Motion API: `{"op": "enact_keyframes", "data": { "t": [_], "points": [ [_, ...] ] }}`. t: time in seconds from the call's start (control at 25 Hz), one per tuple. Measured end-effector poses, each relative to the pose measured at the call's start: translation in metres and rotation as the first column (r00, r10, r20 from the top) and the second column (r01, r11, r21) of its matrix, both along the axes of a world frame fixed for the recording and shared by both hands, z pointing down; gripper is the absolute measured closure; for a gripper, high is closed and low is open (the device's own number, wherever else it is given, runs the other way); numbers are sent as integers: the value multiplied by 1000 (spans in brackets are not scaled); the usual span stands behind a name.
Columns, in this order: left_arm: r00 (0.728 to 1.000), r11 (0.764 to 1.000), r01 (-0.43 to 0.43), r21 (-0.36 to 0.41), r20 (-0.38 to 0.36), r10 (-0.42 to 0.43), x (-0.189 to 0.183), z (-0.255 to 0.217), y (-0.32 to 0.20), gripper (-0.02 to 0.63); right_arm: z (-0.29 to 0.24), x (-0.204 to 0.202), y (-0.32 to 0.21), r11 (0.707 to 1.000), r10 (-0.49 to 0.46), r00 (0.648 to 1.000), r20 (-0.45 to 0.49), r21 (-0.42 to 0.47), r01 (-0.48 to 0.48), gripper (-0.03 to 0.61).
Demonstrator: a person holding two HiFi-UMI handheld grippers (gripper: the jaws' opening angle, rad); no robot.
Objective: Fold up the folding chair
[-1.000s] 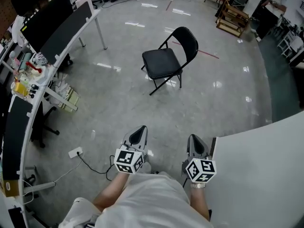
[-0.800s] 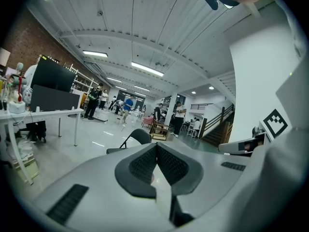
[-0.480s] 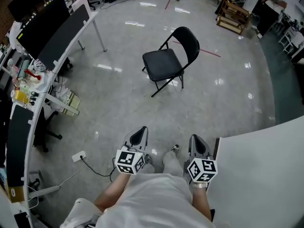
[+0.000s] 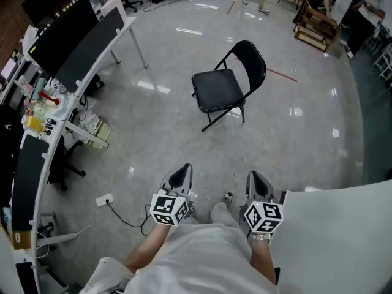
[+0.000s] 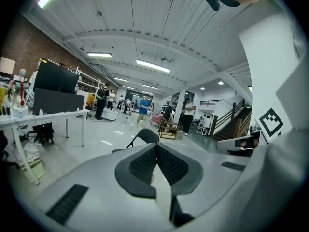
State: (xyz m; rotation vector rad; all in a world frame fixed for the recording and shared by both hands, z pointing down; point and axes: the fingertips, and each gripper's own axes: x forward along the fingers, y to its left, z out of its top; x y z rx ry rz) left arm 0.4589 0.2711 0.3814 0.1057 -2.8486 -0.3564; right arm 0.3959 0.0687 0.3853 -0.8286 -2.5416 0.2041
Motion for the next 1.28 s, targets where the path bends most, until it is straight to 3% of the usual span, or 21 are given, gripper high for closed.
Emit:
{"op": "enact_keyframes", "data": {
  "t": [0.4, 0.84, 1.08, 1.28],
  "points": [
    [998, 998, 66, -22, 25, -65, -72, -17, -48, 601, -7, -87, -43, 997, -56, 998, 15, -45, 57, 574],
    [997, 997, 74, -21, 31, -74, -116, -12, -76, 601, 1, -130, -82, 998, -31, 999, 10, -48, 32, 574],
    [997, 997, 74, 1, 6, -74, -138, 4, -65, 601, 18, -147, -68, 999, -34, 999, -23, -21, 34, 574],
    [999, 999, 50, 10, -3, -50, -183, 14, -46, 601, 23, -183, -49, 999, -37, 999, -33, 8, 38, 574]
  ]
}}
